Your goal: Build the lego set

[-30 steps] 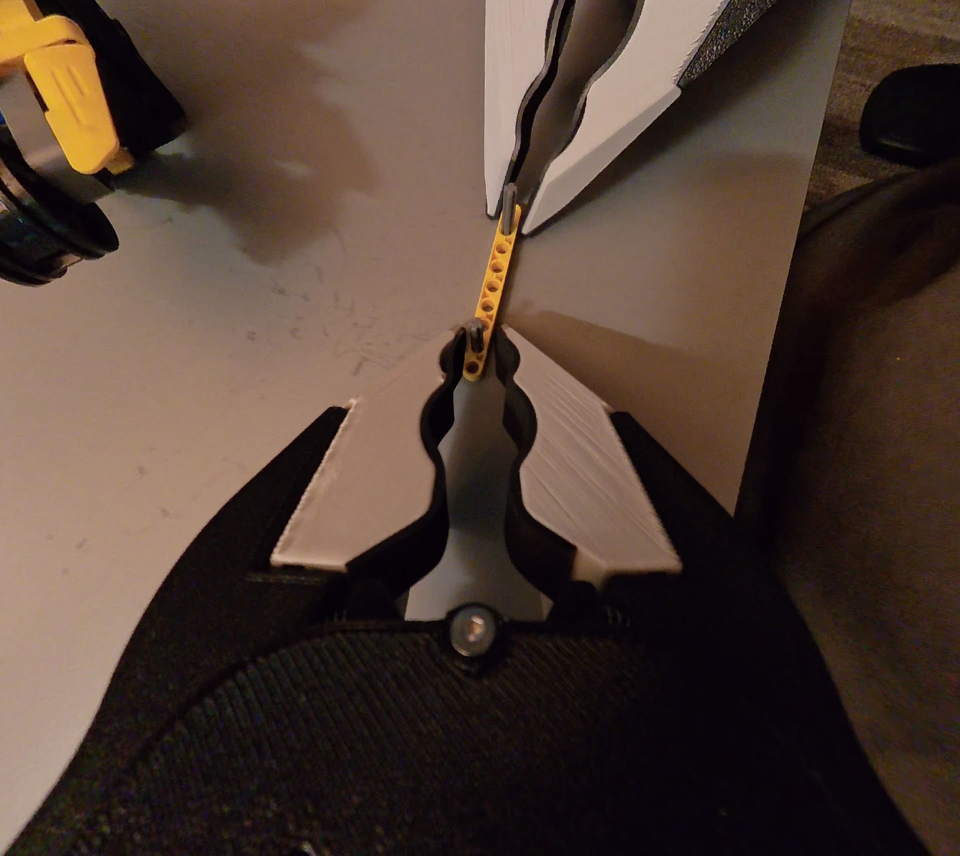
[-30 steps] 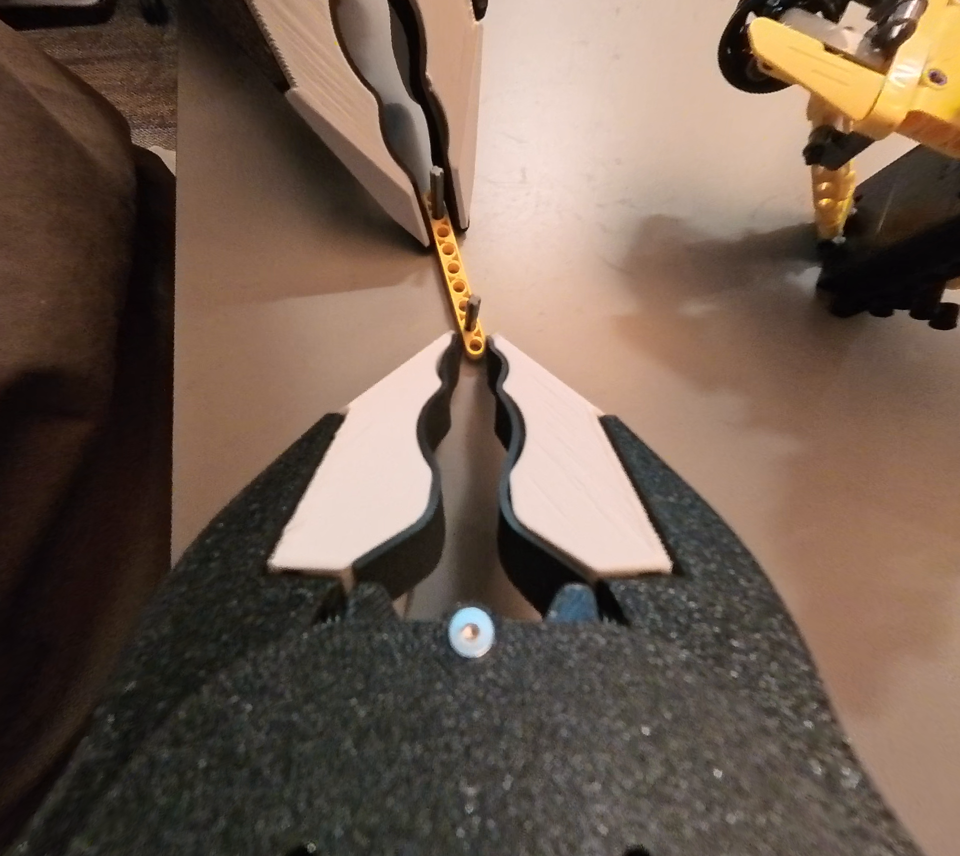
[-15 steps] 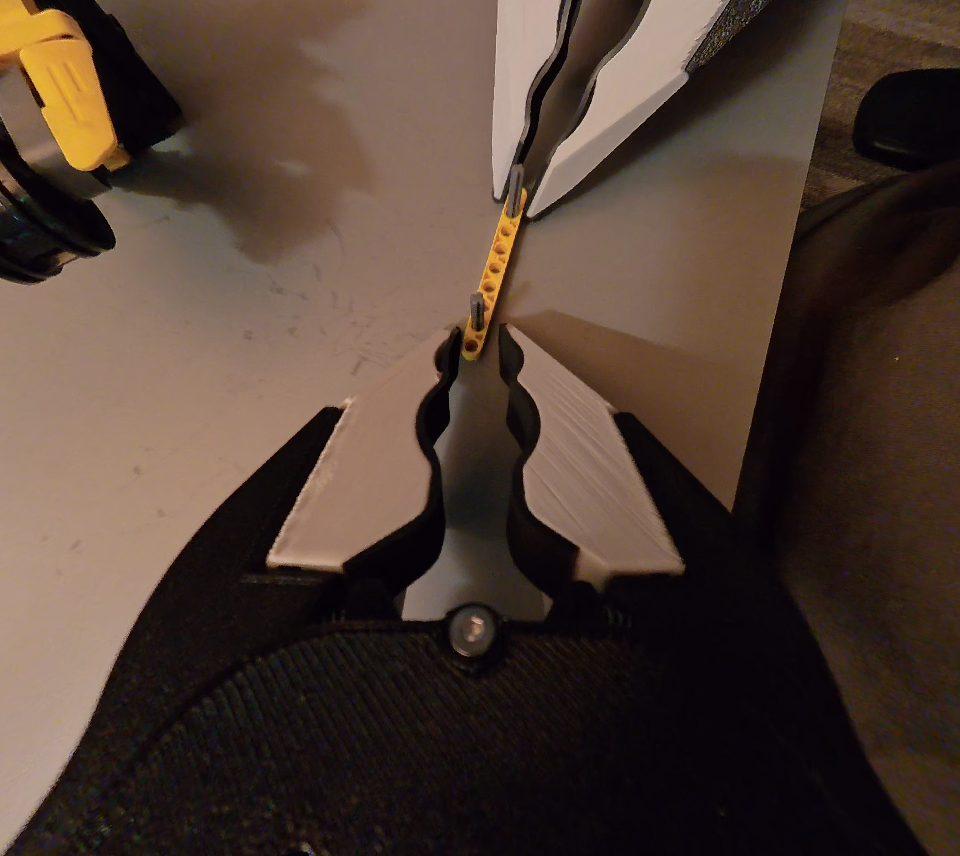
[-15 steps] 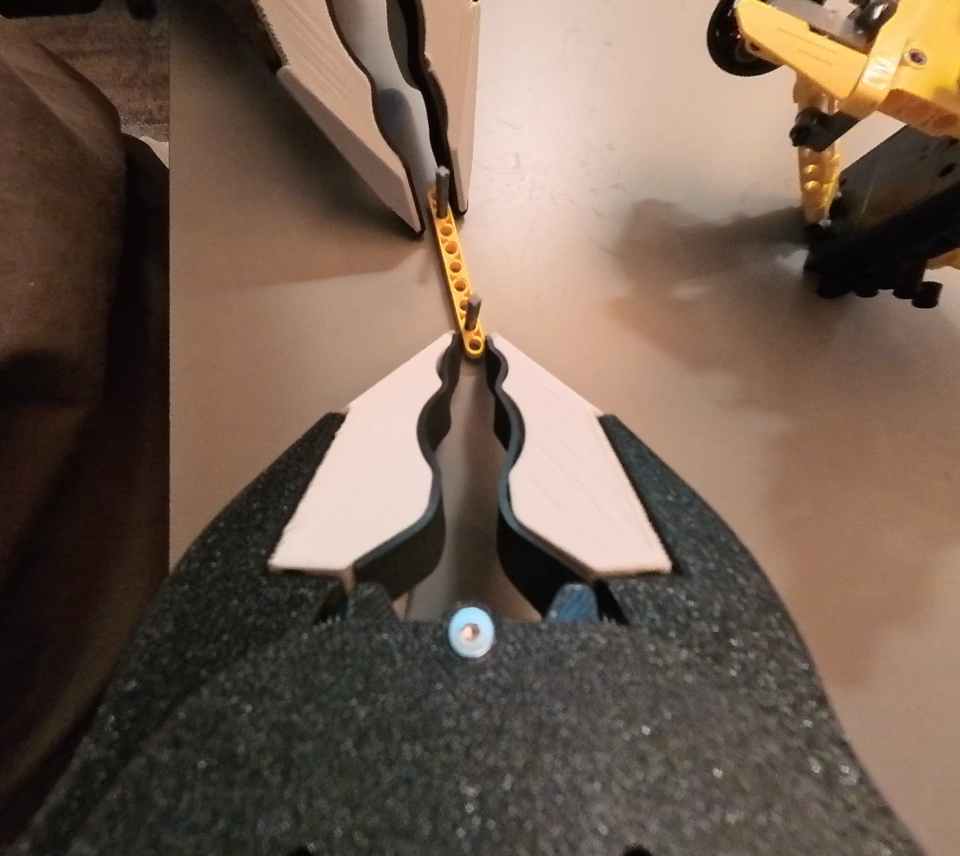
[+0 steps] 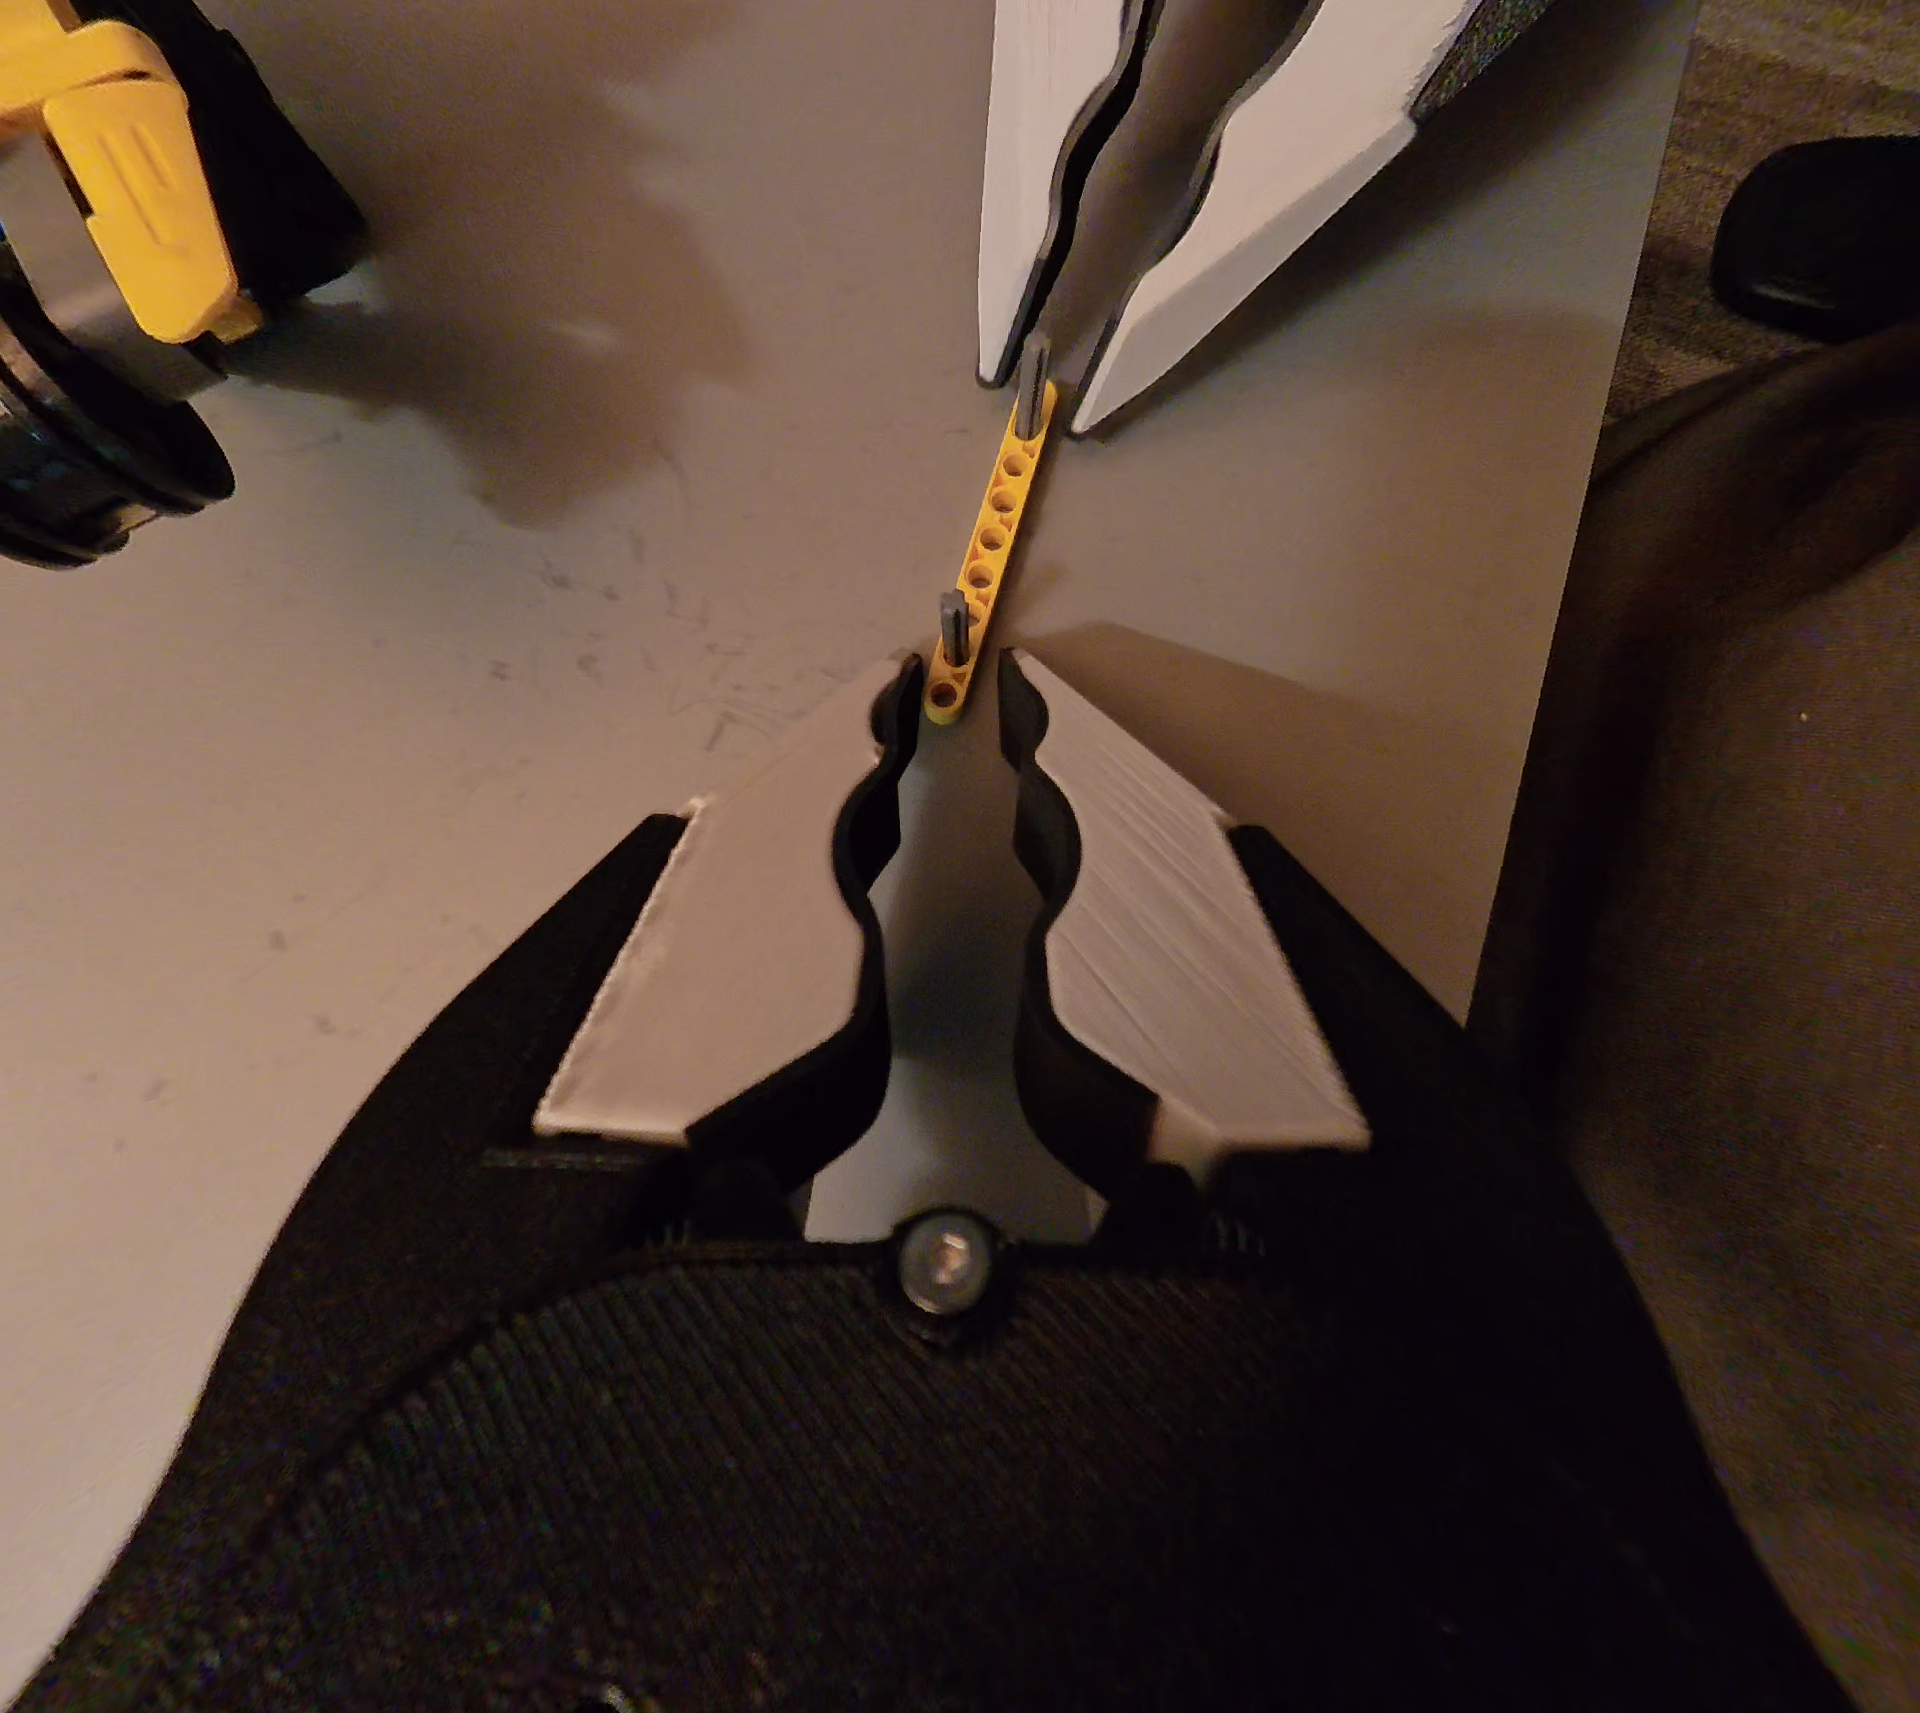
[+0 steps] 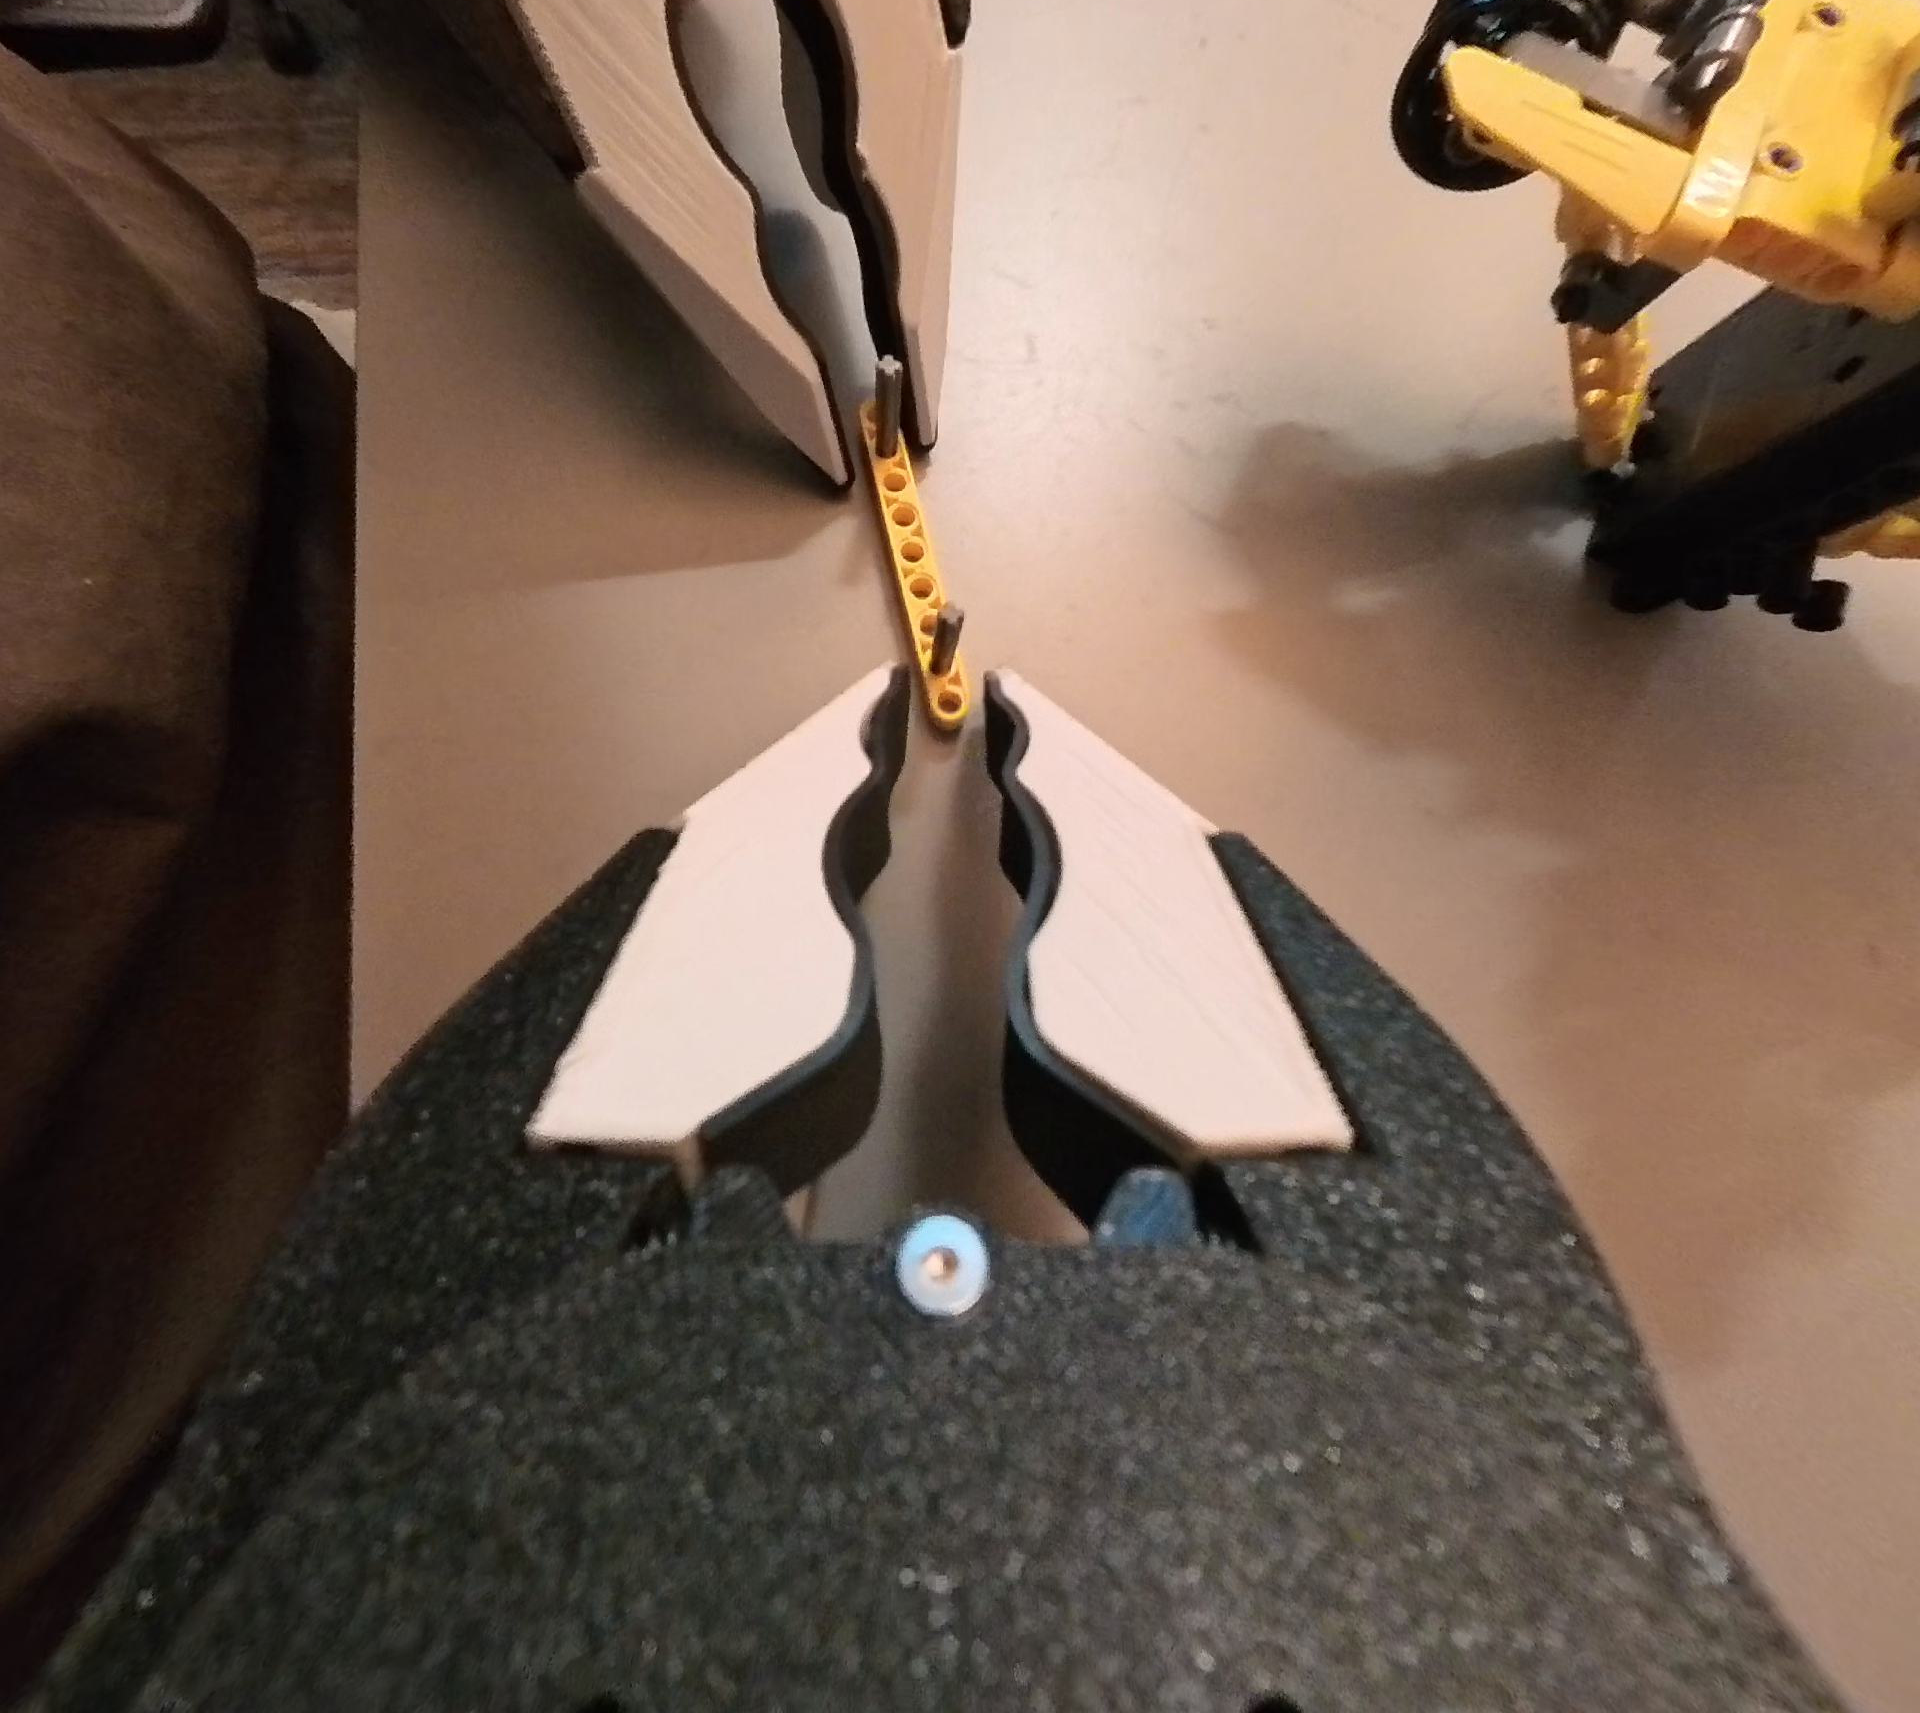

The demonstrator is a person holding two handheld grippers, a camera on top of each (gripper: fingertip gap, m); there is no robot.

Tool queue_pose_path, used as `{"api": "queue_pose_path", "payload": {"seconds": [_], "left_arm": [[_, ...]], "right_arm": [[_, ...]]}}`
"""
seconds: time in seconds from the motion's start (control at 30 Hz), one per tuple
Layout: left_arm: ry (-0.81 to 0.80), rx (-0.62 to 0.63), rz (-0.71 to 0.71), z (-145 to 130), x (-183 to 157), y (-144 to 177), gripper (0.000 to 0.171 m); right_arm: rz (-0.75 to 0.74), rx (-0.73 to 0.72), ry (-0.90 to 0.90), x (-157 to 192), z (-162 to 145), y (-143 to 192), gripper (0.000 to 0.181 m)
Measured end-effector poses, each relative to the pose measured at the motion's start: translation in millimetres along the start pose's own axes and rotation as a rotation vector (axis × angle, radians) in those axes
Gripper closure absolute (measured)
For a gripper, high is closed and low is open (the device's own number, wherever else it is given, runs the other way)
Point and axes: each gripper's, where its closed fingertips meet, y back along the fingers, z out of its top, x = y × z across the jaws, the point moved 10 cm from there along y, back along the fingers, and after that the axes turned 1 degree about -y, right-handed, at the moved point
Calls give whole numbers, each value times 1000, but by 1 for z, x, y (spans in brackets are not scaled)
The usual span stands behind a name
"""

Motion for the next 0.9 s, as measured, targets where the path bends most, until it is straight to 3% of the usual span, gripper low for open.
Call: {"api": "queue_pose_path", "payload": {"seconds": [0.9], "left_arm": [[16,1,-1,0,2,-1,162]], "right_arm": [[99,-31,-29,-6,5,-1,177]]}}
